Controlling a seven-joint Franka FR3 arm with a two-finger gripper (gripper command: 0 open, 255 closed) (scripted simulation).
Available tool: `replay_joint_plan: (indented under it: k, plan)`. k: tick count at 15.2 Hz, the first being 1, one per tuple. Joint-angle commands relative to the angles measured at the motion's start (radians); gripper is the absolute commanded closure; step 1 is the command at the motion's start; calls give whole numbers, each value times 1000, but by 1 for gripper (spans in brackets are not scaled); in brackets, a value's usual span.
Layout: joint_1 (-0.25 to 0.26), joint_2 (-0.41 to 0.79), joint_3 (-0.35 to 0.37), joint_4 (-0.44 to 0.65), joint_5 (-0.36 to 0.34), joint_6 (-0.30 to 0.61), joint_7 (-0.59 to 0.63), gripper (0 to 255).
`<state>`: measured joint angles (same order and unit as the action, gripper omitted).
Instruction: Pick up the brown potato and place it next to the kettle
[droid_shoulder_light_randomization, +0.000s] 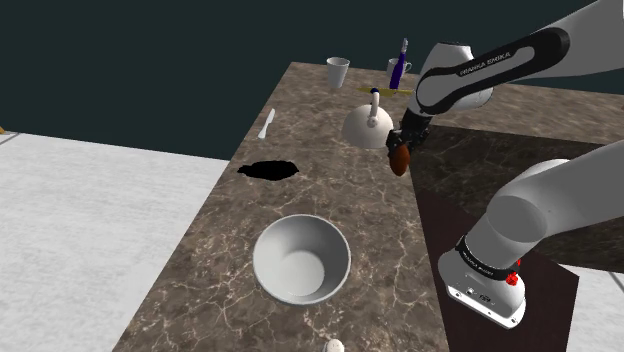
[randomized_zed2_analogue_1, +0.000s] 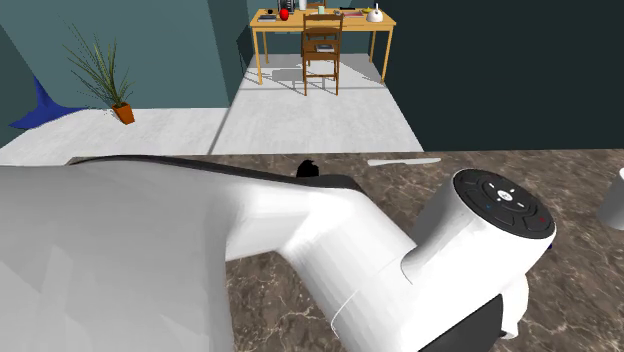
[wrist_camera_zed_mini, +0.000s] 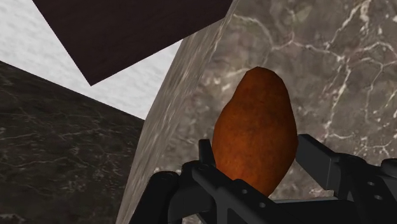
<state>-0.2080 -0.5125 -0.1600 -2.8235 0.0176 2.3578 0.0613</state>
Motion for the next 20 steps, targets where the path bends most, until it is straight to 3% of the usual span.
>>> replay_joint_plan:
  k: [1,4,5,10,14,20]
  plan:
    - [0,4,1,-9,-1,-1,1,255]
    - [0,4,1,-9,-1,-1,1,255]
    - [-1,0,1,-12,-1,-2,1,0]
    - [0,4,1,-9,-1,-1,1,0]
    - [-15,-96,9,61,-14,-171,10,0]
    - [-15,-96,9,61,-14,-171,10,0]
